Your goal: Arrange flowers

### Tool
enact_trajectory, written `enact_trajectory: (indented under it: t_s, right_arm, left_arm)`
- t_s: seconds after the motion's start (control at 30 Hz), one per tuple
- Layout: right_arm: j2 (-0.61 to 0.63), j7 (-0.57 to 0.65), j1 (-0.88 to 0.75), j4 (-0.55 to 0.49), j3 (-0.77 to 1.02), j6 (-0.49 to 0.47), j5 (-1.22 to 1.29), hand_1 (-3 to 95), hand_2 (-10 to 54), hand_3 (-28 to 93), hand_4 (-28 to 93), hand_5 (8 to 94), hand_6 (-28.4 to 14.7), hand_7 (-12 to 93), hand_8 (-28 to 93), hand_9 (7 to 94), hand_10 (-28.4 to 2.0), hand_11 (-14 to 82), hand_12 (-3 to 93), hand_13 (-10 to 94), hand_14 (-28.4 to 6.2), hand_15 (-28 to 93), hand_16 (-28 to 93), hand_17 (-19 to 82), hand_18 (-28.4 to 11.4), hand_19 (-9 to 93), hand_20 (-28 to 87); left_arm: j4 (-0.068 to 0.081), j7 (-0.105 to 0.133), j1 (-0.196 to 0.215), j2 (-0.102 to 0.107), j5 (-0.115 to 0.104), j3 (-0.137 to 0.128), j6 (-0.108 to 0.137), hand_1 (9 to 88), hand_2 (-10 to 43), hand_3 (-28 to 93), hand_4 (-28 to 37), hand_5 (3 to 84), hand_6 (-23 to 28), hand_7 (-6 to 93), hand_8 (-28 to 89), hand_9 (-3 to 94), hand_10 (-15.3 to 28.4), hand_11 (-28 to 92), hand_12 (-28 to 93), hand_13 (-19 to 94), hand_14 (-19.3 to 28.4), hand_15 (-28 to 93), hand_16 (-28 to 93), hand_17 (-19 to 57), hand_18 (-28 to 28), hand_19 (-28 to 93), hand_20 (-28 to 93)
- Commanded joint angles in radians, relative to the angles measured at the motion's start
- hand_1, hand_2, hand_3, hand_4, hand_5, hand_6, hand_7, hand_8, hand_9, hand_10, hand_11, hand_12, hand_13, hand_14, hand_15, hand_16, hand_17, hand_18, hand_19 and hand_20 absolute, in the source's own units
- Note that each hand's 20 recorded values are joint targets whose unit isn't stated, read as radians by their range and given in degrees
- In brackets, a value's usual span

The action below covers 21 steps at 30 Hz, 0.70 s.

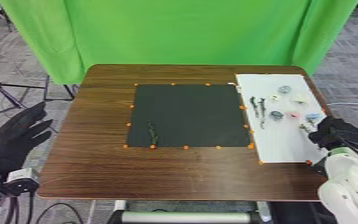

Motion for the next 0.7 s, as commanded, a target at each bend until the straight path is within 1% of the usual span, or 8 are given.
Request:
enact_trajectory:
  t_s: [0.03,0.17,0.2,0.33,0.4,0.5,0.6,0.7]
  right_arm:
    - [-0.005,-0.020,0.105,-0.113,-0.042,0.091,0.088,39.1,-9.5,86,-17,66.5,-0.2,66,27,75.1,-10.5,69.2,55.2,73,-9.7,90,36,27,-19.5,76,40]
    - [-0.052,-0.040,0.179,-0.133,-0.135,0.092,0.134,39.1,-9.5,86,-17,66.9,-0.4,65,27,75.2,-10.5,69.2,55.1,73,-9.5,89,36,28,-19.6,76,40]
    - [-0.066,-0.046,0.200,-0.131,-0.166,0.091,0.140,39.0,-9.5,86,-17,66.8,-0.4,65,27,75.2,-10.5,69.1,55.1,73,-9.6,89,36,28,-19.6,76,40]
    - [-0.138,-0.073,0.262,-0.118,-0.280,0.079,0.135,39.1,-9.5,86,-17,67.1,-0.3,65,27,75.9,-10.5,68.6,54.8,74,-9.4,89,36,28,-19.8,77,40]
    - [-0.176,-0.075,0.299,-0.095,-0.342,0.078,0.123,39.1,-9.5,86,-16,67.3,-0.3,64,27,76.1,-10.5,68.5,54.7,74,-9.4,89,36,28,-19.8,77,40]
    - [-0.234,-0.086,0.333,-0.062,-0.419,0.058,0.088,39.1,-9.5,86,-16,67.5,-0.2,64,27,76.4,-10.4,68.3,54.6,74,-9.4,89,36,29,-19.9,77,40]
    - [-0.290,-0.088,0.363,-0.021,-0.492,0.021,0.043,39.2,-9.5,86,-16,67.7,-0.4,64,27,76.8,-10.4,68.1,54.1,74,-9.3,88,36,29,-20.0,77,40]
    - [-0.356,-0.087,0.375,0.043,-0.543,-0.003,-0.056,39.1,-9.5,86,-16,67.9,-0.4,63,27,77.0,-10.4,68.0,53.7,75,-9.2,88,36,29,-20.2,78,39]
  left_arm:
    - [-0.009,-0.007,0.012,-0.006,0.004,-0.004,0.006,23.2,-6.4,71,-28.3,22.4,1.0,22.6,-11,17.6,8.5,15,19,15,11.4,22,4,-9.0,18.7,39,7]
    - [-0.009,-0.012,0.010,-0.006,0.004,-0.004,0.003,23.2,-6.2,71,-28.3,22.4,1.0,22.6,-11,17.6,8.5,15,19,15,11.4,22,4,-9.0,18.7,39,7]
    - [-0.009,-0.014,0.010,-0.008,0.005,-0.004,0.003,23.2,-6.2,71,-28.3,22.4,1.0,22.6,-11,17.6,8.5,15,19,15,11.4,22,4,-9.0,18.7,39,7]
    - [-0.006,-0.017,0.000,-0.004,0.006,0.004,-0.001,23.2,-6.2,71,-28.3,22.4,1.0,22.6,-11,17.6,8.5,15,19,15,11.3,22,4,-9.0,18.7,39,7]
    - [-0.007,-0.020,0.000,-0.004,0.006,0.004,0.000,23.2,-6.2,71,-28.3,22.4,1.0,22.6,-11,17.6,8.5,15,19,15,11.4,22,4,-9.0,18.7,39,7]
    - [-0.005,-0.023,-0.004,-0.002,0.007,0.007,-0.003,23.2,-6.2,71,-28.3,22.4,1.0,22.5,-11,17.6,8.5,15,19,15,11.4,22,4,-9.0,18.7,39,7]
    - [-0.007,-0.024,-0.001,-0.003,0.007,0.006,-0.002,23.2,-6.2,71,-28.3,22.4,1.0,22.5,-11,17.6,8.5,15,19,15,11.5,22,4,-9.0,18.7,39,7]
    - [-0.008,-0.027,0.002,-0.002,0.006,0.008,0.001,23.2,-6.2,71,-28.3,22.3,1.0,22.5,-11,17.6,8.5,15,19,15,11.4,22,4,-9.0,18.7,39,7]
